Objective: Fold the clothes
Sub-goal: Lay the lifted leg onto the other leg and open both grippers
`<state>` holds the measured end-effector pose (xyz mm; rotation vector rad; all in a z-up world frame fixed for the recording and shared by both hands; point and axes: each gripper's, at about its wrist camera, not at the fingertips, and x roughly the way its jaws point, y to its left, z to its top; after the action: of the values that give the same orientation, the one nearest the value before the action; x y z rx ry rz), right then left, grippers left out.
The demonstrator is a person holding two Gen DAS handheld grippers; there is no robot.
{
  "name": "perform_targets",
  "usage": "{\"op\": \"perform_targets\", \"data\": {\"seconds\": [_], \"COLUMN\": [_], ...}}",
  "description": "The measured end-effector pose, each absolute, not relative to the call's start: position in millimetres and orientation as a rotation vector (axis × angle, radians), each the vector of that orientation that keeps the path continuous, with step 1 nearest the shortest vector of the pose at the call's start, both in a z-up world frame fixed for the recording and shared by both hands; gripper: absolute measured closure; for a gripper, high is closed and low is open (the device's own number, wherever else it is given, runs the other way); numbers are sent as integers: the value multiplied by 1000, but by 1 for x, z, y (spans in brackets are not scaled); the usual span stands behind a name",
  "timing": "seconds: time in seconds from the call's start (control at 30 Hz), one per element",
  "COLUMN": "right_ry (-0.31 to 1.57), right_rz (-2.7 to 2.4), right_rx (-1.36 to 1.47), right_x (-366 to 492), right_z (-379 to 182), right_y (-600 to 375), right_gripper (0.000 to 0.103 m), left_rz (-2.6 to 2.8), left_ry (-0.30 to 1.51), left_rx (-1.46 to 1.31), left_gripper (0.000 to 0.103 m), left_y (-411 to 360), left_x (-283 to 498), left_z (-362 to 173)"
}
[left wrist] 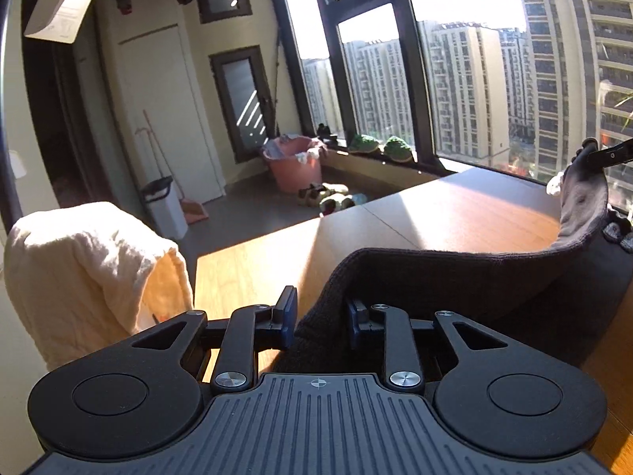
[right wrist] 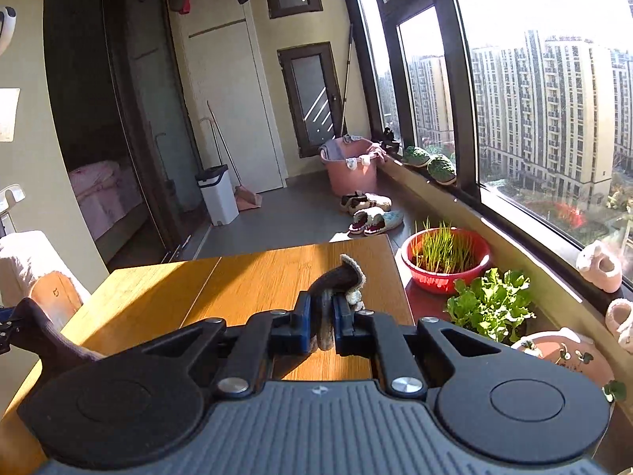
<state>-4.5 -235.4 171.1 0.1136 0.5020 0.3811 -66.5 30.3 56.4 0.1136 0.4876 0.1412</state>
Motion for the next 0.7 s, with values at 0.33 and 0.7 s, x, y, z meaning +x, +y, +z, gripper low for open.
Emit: {"op": "perform_targets", "data": {"seconds": [0.33, 0.7], "right_ry": [553, 717], "right_rz": [445, 584], "right_rx": [21, -100], "right_x": [-25, -53], "right_z": [160, 103], "right_y": [-235, -198], "right_gripper": [50, 37], "left_rz": [110, 9], "left_ry": [587, 681], "left_rx": [-137, -291], "left_gripper": [8, 6], "left_y": [53, 61], "left_x": [-66, -47], "left_z": [53, 11]}}
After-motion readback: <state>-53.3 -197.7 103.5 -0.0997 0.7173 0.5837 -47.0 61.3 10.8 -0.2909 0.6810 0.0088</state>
